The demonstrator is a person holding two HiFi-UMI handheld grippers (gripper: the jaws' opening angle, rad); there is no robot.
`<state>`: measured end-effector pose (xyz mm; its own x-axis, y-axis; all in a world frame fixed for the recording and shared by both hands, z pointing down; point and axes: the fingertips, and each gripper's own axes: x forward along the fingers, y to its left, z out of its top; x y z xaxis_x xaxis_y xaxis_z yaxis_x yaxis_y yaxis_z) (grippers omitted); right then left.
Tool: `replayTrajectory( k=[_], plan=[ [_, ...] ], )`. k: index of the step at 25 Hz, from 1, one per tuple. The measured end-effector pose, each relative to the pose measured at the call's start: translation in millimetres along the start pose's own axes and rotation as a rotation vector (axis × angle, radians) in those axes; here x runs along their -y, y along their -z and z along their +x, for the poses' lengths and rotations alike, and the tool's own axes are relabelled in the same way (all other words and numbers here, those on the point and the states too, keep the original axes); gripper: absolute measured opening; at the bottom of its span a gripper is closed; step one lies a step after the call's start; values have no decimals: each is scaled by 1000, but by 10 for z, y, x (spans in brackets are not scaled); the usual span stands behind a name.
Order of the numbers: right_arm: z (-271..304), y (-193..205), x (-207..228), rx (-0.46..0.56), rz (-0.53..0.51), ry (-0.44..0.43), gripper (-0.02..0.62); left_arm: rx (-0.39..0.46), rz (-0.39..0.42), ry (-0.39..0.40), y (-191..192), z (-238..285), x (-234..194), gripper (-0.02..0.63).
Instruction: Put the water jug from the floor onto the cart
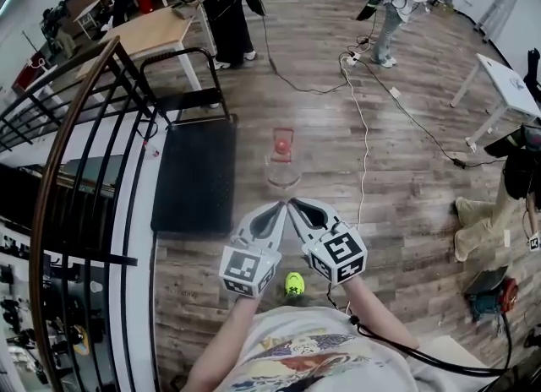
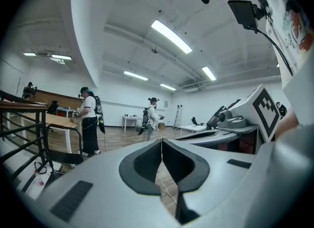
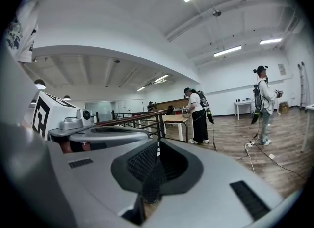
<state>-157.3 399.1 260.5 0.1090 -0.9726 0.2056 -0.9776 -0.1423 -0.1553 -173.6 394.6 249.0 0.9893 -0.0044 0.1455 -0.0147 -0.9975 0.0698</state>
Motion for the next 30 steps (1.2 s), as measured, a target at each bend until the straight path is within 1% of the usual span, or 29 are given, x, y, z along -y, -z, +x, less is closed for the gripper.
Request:
replayTrajectory(
  k=[4, 8, 12, 16, 22, 30],
  plan=[
    [-9, -2, 115, -6, 0, 7, 26, -3, 2, 5, -18, 119, 17, 12],
    [51, 16, 164, -22, -5, -4, 26, -14, 13, 5, -19, 186, -38, 14],
    [177, 68, 186, -41, -4, -18, 26, -30, 2, -7, 48, 224, -152, 13],
    [322, 90, 292, -55, -10, -11, 26, -35, -5, 3, 94, 350, -278, 14],
    [585, 11, 532, -59, -7, 9, 26, -30, -6, 31, 48, 631, -512, 14],
    [1154, -130, 856, -43, 21, 39, 26, -29, 2, 79, -19, 1041, -1046, 14]
  ],
)
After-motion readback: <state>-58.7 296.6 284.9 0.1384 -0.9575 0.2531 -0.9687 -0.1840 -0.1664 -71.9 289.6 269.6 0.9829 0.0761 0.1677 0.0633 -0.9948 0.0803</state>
